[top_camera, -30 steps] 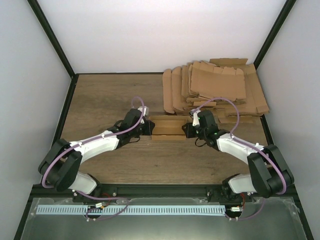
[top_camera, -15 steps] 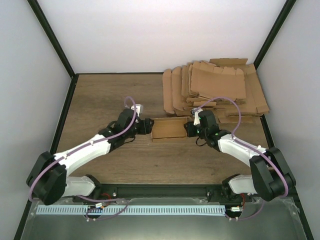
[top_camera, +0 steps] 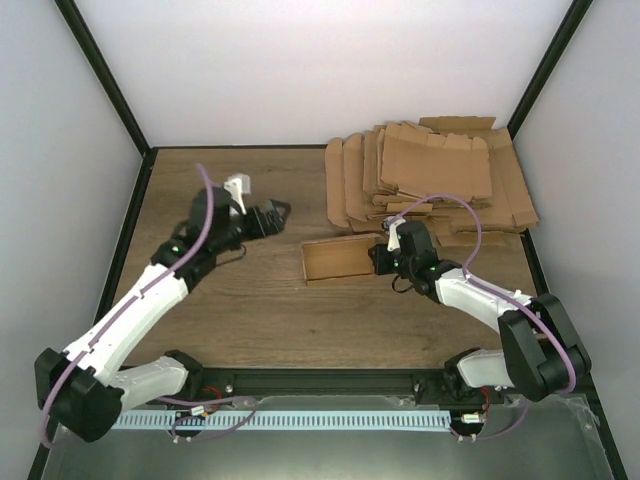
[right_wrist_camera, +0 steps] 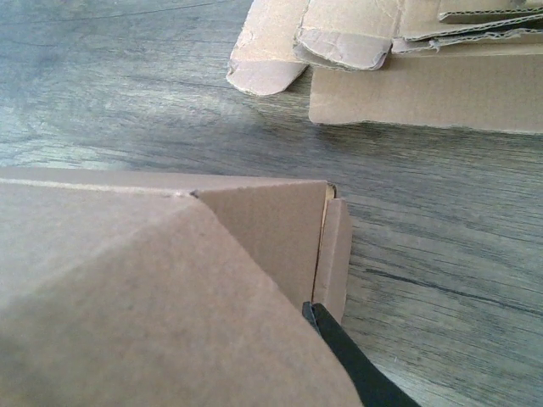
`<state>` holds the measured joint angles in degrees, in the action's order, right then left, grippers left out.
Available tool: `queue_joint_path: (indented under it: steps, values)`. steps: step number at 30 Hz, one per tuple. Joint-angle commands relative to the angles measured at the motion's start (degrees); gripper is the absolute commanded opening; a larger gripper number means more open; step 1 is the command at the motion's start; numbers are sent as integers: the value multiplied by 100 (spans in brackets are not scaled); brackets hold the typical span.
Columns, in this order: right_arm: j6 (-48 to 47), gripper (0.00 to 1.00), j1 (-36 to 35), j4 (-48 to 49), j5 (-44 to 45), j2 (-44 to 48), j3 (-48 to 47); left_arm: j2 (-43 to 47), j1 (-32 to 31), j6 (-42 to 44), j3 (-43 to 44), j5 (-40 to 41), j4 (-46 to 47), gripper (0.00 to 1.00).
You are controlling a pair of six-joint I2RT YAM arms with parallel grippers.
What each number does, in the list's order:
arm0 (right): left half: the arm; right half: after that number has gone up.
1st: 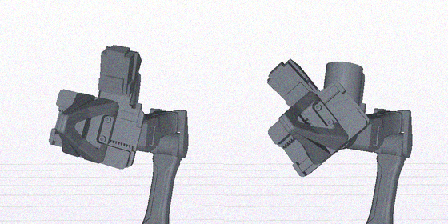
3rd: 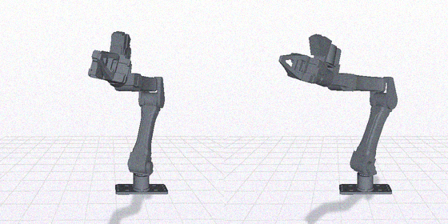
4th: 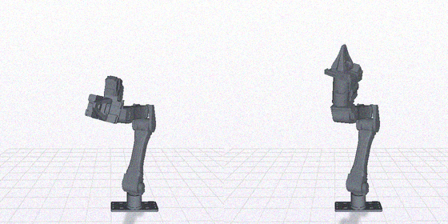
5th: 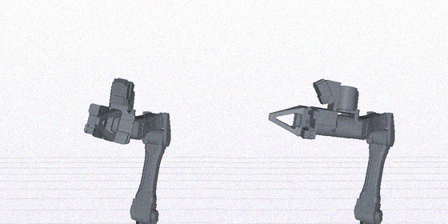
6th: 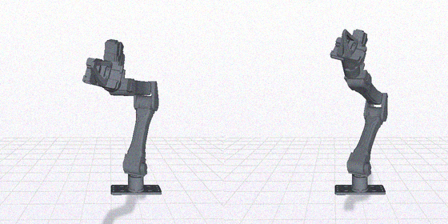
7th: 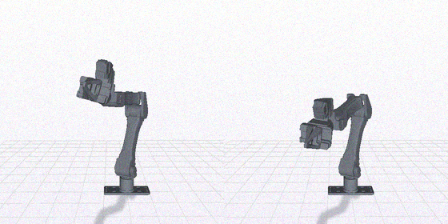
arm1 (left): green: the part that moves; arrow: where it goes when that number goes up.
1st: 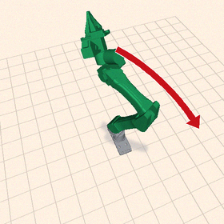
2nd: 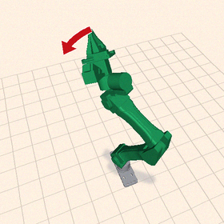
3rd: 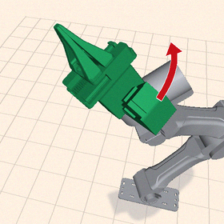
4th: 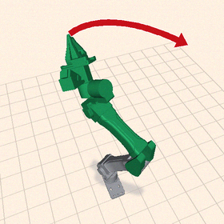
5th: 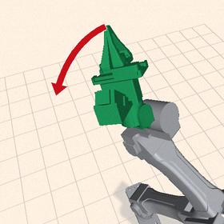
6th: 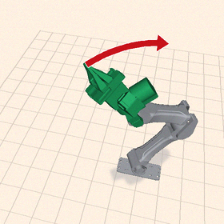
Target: Fold the paper box
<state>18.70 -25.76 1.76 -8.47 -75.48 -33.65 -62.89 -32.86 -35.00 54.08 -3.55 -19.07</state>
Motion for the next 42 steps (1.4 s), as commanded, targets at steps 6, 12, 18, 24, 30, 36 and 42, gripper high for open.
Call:
queue_joint_path:
  steps: [6,12,18,24,30,36,42]
  values:
    - [-44,19,-60,-11,18,26,18,-1133,1574,-741,221,-3097,682,100]
    - [-31,20,-61,-24,-2,52,57,-1757,1564,-912,-54,-3655,1299,93]
    - [-48,27,-61,-69,-128,75,28,-2273,1459,-1078,-143,-4207,1624,93]
    - [-98,28,-61,-115,-138,152,32,-2543,1313,-1063,-98,-4325,1702,82]
    - [-123,28,-61,-115,-191,140,80,-2793,1224,-1131,-220,-4499,1801,65]
    - [-82,28,-61,-71,-213,150,174,-3028,997,-1219,-360,-4575,1949,61]
    - [-45,31,-61,-114,-234,219,203,-3100,829,-1466,-635,-4363,2352,57]
